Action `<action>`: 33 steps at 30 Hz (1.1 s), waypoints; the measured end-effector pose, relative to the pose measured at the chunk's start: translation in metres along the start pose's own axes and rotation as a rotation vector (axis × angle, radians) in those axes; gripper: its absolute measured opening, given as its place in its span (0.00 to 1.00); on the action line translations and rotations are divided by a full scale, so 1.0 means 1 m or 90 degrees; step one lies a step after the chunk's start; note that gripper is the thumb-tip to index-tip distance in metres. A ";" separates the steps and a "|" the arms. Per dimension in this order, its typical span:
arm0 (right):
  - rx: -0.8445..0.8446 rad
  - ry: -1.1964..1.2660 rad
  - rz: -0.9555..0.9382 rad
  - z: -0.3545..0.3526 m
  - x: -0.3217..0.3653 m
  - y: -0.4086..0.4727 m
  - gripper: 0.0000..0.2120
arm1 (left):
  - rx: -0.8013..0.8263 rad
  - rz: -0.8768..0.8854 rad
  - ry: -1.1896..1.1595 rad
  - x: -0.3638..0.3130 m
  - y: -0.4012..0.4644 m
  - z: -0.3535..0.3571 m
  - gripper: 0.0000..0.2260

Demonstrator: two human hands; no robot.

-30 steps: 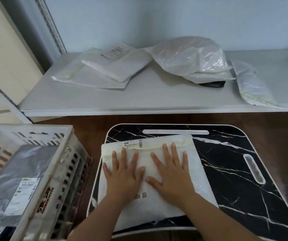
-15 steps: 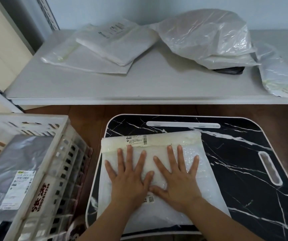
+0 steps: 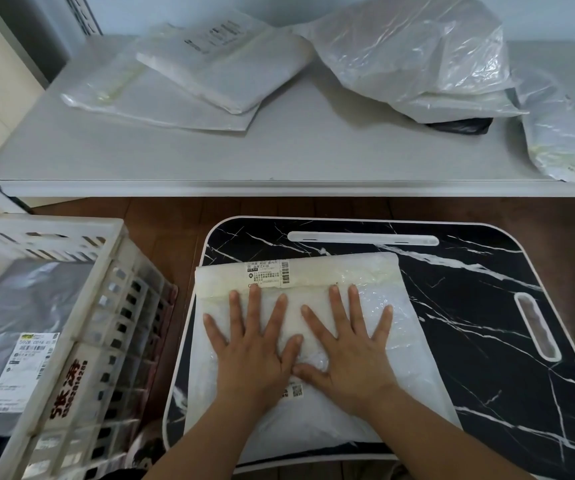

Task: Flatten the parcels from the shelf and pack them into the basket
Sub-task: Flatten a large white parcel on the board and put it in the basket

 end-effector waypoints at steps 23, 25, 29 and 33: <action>0.074 0.051 -0.031 -0.004 0.034 0.074 0.27 | 0.052 0.030 -0.014 0.021 0.050 -0.015 0.31; 0.092 0.029 -0.019 0.002 0.032 0.077 0.30 | 0.078 0.026 -0.006 0.019 0.052 -0.010 0.30; 0.110 0.011 -0.014 0.005 0.030 0.077 0.30 | 0.052 0.019 -0.004 0.020 0.053 -0.003 0.27; 0.114 0.022 -0.011 0.006 0.029 0.078 0.30 | 0.059 0.020 -0.001 0.019 0.054 -0.001 0.25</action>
Point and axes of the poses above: each hand's wrist, its own y-axis towards the middle knuckle, its own z-axis out of the palm, x = y × z, the point moved 8 cm from there along y, towards the middle knuckle, and after that the axes turned 7 degrees about y, right-handed, at the moved point
